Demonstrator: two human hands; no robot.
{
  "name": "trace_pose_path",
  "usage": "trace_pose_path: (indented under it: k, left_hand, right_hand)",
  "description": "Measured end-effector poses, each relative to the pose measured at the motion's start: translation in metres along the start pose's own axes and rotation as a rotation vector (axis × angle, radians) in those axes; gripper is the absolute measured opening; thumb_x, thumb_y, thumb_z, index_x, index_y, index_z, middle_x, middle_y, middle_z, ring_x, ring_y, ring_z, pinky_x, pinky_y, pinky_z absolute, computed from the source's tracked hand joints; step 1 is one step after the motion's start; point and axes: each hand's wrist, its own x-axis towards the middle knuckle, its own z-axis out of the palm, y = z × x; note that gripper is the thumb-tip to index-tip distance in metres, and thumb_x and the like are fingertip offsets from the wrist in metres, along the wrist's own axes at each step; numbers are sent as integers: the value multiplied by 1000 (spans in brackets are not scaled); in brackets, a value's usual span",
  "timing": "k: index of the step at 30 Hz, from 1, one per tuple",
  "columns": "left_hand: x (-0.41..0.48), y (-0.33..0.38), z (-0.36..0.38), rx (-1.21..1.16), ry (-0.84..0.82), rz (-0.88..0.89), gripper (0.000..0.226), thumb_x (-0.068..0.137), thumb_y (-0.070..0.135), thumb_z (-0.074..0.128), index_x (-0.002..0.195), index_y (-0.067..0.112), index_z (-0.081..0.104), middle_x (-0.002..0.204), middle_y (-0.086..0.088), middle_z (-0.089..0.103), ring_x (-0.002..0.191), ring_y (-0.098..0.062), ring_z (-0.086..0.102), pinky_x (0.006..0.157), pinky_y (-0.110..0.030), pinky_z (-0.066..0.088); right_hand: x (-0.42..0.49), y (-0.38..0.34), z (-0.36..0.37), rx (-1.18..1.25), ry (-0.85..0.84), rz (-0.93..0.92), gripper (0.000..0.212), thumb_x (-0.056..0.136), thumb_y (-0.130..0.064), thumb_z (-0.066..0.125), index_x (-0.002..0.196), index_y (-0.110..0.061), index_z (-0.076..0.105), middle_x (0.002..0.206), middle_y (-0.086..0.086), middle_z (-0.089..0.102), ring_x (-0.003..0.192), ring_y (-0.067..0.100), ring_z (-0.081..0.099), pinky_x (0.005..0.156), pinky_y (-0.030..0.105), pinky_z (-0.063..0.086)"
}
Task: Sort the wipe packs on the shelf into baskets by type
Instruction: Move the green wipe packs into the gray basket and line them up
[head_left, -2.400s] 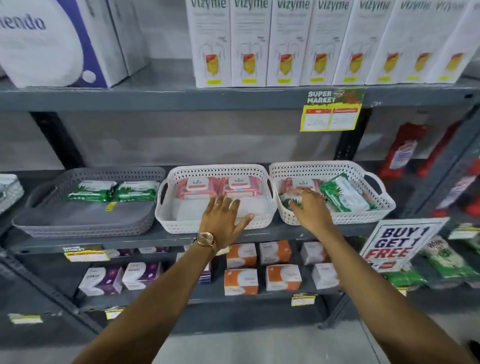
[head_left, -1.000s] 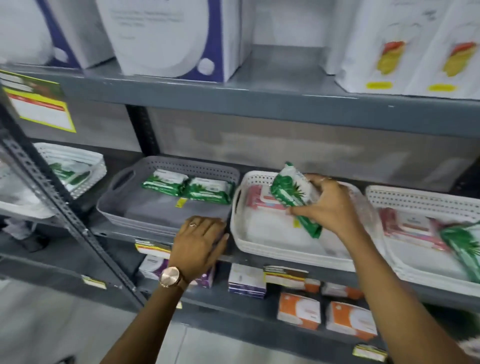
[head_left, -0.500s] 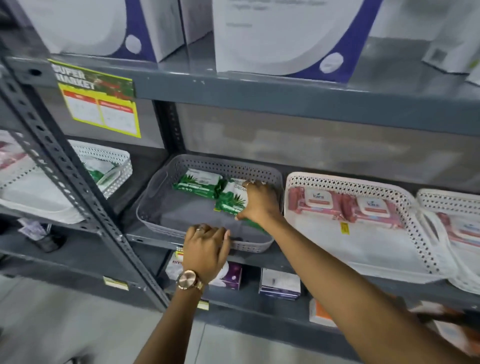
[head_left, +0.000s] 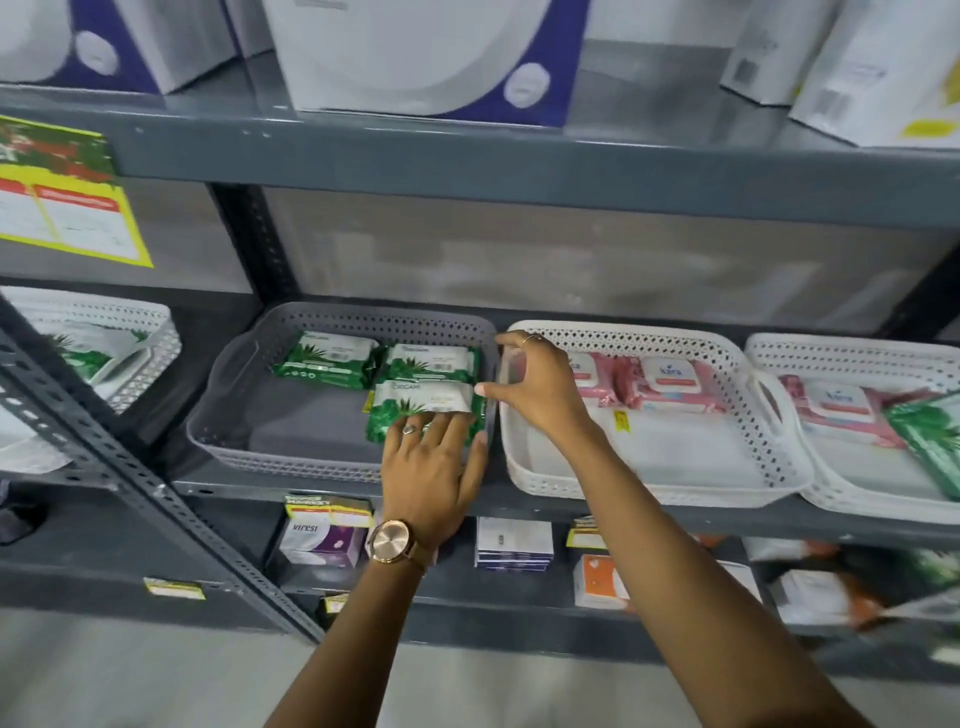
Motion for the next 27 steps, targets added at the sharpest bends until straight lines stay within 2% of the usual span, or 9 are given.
trace_pose_path:
  k: [3, 6, 10, 13, 16, 19, 22, 24, 27]
  left_hand:
    - [9, 42, 9, -52, 5, 70, 36, 94, 39, 37, 101, 18, 65, 96, 0, 70, 90, -27, 59, 84, -40, 37]
    - [10, 87, 22, -94, -39, 129, 36, 94, 40, 37, 102, 19, 65, 99, 1, 70, 94, -27, 61, 84, -40, 39]
    - [9, 148, 43, -141, -115, 200, 39, 94, 43, 36, 102, 19, 65, 107, 0, 68, 102, -27, 59, 84, -40, 43]
    - [8, 192, 59, -127, -158, 252, 42, 93, 49, 37, 98, 19, 66, 106, -1, 68, 98, -27, 60, 80, -39, 46]
    - [11, 227, 72, -123, -177, 269, 49, 91, 57, 36, 96, 19, 67, 105, -2, 68, 98, -28, 60, 78, -39, 49]
    - [15, 259, 84, -94, -166, 271, 55, 88, 63, 36, 93, 18, 66, 96, -2, 69, 91, -27, 60, 71, -38, 49]
    - [14, 276, 92, -6, -220, 246, 63, 86, 69, 27, 89, 19, 64, 83, -1, 68, 79, -26, 61, 63, -34, 45]
    - [11, 276, 96, 61, -181, 260, 63, 87, 69, 24, 82, 20, 63, 69, 1, 67, 62, -23, 62, 54, -28, 40]
    - [12, 274, 100, 91, -131, 289, 56, 88, 64, 31, 70, 20, 61, 54, 3, 63, 43, -19, 58, 46, -21, 33]
  right_hand:
    - [-13, 21, -28, 100, 65, 39, 57, 68, -24, 83, 120, -12, 61, 124, 7, 65, 114, 20, 58, 89, 20, 39]
    - [-29, 48, -64, 120, 122, 54, 50, 74, -25, 78, 120, -14, 61, 125, 6, 64, 115, 19, 57, 96, 26, 44]
    - [-57, 101, -118, 171, 255, 63, 34, 84, -21, 68, 116, -11, 63, 117, 2, 67, 107, 11, 59, 90, 11, 43]
    - [-76, 147, -162, 101, 360, 75, 25, 89, -13, 60, 114, -9, 65, 117, 9, 69, 109, 22, 63, 96, 33, 49]
    - [-89, 199, -209, -53, 434, 160, 24, 88, -11, 59, 111, -6, 64, 112, 17, 69, 105, 31, 63, 92, 36, 48]
    - [-94, 253, -252, -284, 433, 397, 46, 79, -20, 67, 121, -4, 57, 125, 22, 59, 118, 37, 53, 101, 42, 43]
    - [-100, 294, -279, -477, 384, 632, 73, 72, -23, 74, 132, 1, 42, 141, 26, 40, 135, 42, 32, 114, 48, 26]
    - [-103, 309, -291, -548, 342, 704, 91, 66, -23, 80, 139, 0, 30, 148, 24, 30, 140, 44, 23, 117, 52, 19]
    - [-100, 322, -299, -587, 337, 720, 101, 60, -16, 85, 141, -5, 25, 146, 24, 31, 136, 45, 29, 117, 53, 21]
